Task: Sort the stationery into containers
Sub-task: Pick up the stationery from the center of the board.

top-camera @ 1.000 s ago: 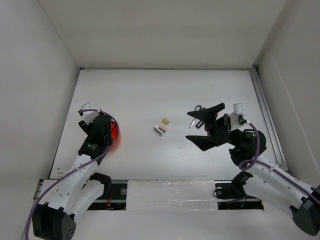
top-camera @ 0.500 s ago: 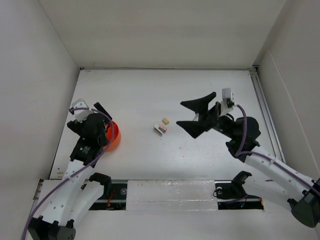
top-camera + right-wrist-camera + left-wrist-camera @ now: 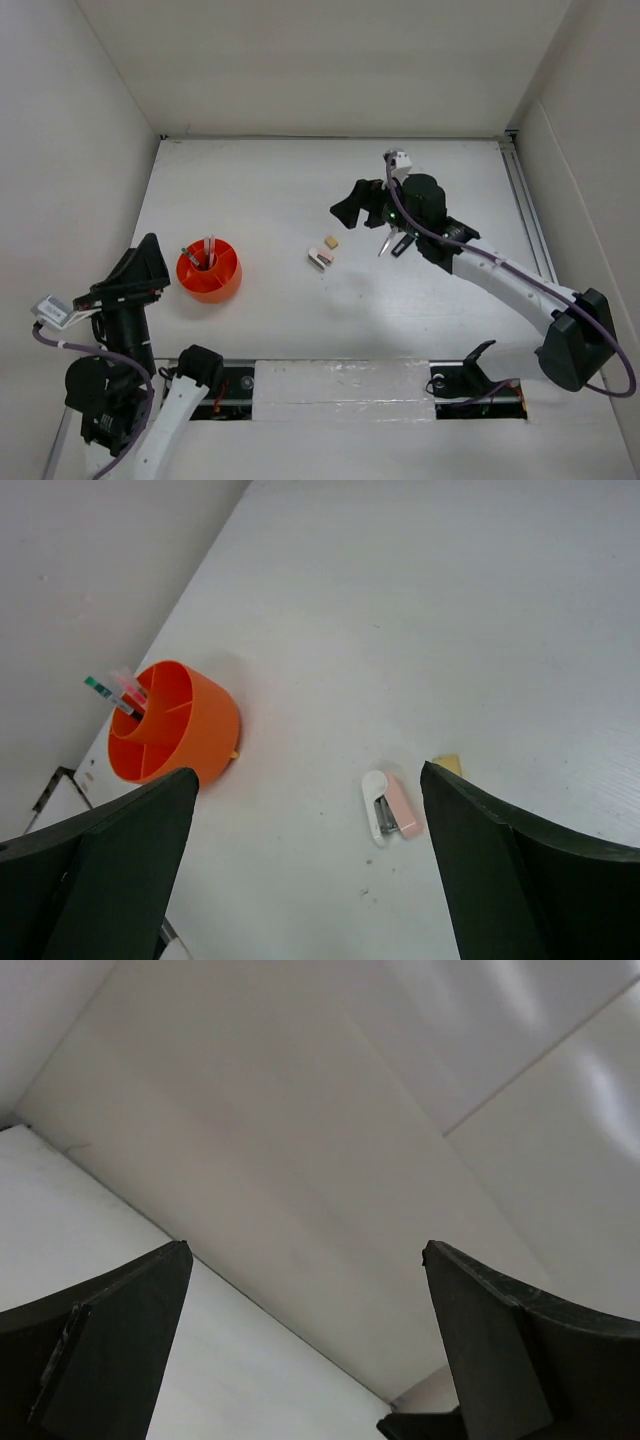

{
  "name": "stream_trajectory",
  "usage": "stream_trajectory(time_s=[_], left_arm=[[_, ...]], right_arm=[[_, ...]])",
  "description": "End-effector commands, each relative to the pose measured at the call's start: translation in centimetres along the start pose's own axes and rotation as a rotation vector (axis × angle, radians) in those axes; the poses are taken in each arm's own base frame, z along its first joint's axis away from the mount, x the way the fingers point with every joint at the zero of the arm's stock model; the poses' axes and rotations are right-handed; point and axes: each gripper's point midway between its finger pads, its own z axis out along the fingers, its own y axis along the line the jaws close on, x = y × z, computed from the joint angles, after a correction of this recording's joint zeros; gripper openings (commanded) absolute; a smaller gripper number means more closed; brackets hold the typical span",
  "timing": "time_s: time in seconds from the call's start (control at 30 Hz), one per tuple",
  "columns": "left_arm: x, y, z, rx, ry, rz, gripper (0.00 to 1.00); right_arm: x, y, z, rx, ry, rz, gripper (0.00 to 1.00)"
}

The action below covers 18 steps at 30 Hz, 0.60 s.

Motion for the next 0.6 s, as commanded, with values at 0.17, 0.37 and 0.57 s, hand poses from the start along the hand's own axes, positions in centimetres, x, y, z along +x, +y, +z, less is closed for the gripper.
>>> stream_trajectory(time_s=[0.17,0.37,0.57], left_arm=[[-0.5,-1.6,-1.5,0.162,0.016,0.16,1.0],[-1.2,-1.1,-3.9,0.295,-0.072,0.171,1.0],[1.8,-0.5,-1.2,0.167,0.067,0.229,1.0]], right_arm=[[-2.4,-1.7,3.2,0.11,0.027,-0.026,0.99],[1.8,-5.0,6.9,0.26,0.215,-0.065,0.99],[4.8,-6.1,8.0,0.31,0.253,-0.069,0.96]])
